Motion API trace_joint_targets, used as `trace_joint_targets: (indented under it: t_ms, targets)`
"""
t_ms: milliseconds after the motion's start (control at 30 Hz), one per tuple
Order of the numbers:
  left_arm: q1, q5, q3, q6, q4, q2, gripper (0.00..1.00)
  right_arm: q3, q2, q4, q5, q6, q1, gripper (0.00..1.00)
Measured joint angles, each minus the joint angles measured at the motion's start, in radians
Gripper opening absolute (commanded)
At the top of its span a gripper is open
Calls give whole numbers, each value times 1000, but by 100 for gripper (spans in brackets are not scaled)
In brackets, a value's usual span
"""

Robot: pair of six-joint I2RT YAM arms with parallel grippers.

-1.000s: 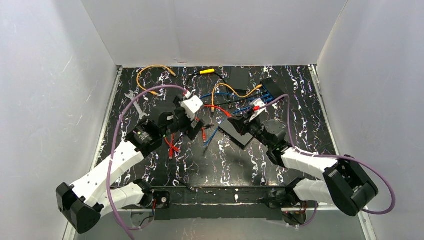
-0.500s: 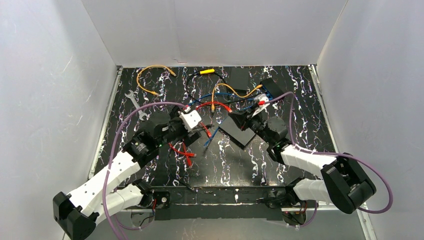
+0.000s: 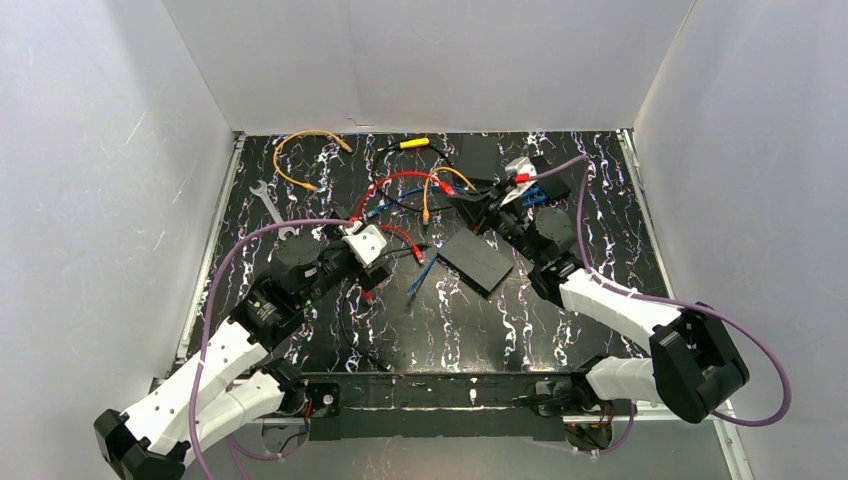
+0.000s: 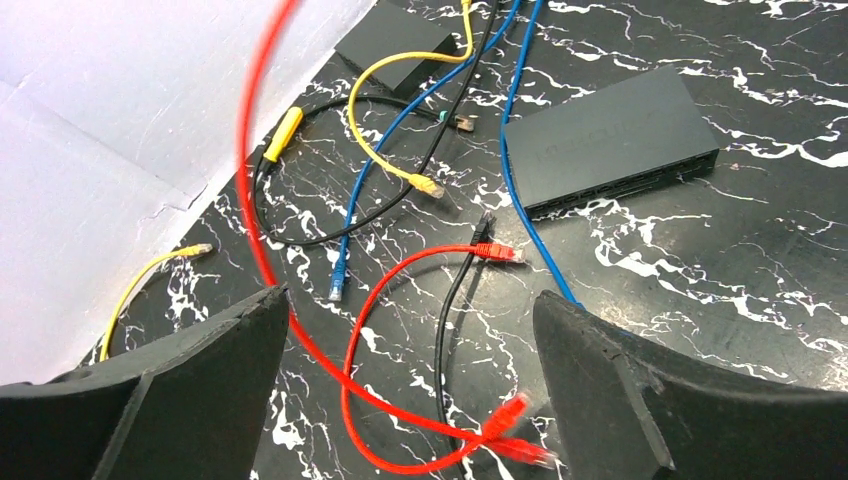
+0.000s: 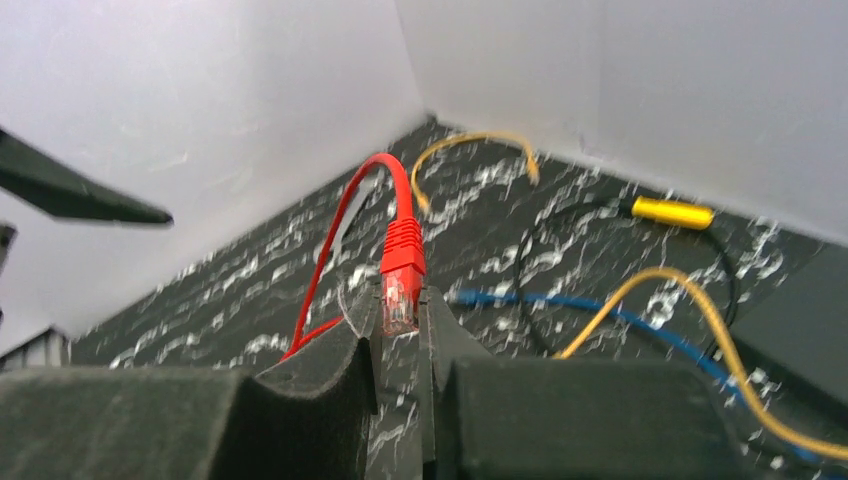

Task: Insert the plug into the switch port
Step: Pick up the connector from the center of the board.

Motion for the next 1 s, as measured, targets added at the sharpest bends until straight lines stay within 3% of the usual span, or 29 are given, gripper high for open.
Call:
trace_joint_targets:
  t_ms: [300,533,1000]
  targets:
    - [0,70,0,2,-2,16,89,-45,48,-177,-173,-52,0,1]
    - [0,180,-2,50,-2,39,87,-46,61,-215,-319,-102,-1,1]
    - [0,451,57,187,7,232,66,-93,82,-138,-494,-95,-1,1]
